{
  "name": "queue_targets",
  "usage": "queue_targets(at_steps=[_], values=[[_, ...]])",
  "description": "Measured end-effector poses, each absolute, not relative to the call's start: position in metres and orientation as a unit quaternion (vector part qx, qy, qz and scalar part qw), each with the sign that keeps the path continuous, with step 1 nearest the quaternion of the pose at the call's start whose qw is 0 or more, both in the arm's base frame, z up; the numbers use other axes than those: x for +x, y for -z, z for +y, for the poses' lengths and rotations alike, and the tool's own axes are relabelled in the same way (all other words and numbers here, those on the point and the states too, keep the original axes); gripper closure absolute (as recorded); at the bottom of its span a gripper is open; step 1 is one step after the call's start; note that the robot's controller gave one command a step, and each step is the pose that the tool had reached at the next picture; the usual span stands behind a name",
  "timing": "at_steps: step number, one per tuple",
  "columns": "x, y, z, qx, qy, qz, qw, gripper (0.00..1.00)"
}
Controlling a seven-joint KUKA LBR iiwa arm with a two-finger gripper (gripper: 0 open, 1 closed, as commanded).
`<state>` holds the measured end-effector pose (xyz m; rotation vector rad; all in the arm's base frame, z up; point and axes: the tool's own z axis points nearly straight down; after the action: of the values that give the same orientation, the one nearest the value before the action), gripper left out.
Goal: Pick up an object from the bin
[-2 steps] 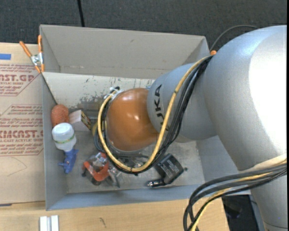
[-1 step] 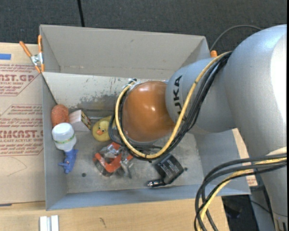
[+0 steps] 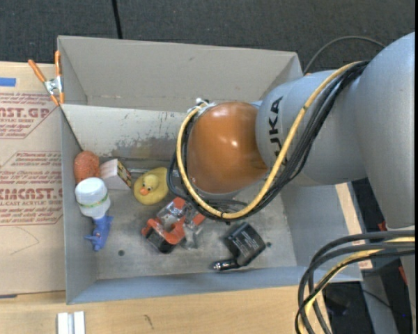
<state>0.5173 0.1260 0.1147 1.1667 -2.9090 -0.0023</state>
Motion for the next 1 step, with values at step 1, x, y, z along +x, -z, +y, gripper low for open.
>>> queue_targets(at_steps=[1], values=[[0.5344,-0.1297,0.1498,0.368,0.000,-0.930,-0.003,1.00]])
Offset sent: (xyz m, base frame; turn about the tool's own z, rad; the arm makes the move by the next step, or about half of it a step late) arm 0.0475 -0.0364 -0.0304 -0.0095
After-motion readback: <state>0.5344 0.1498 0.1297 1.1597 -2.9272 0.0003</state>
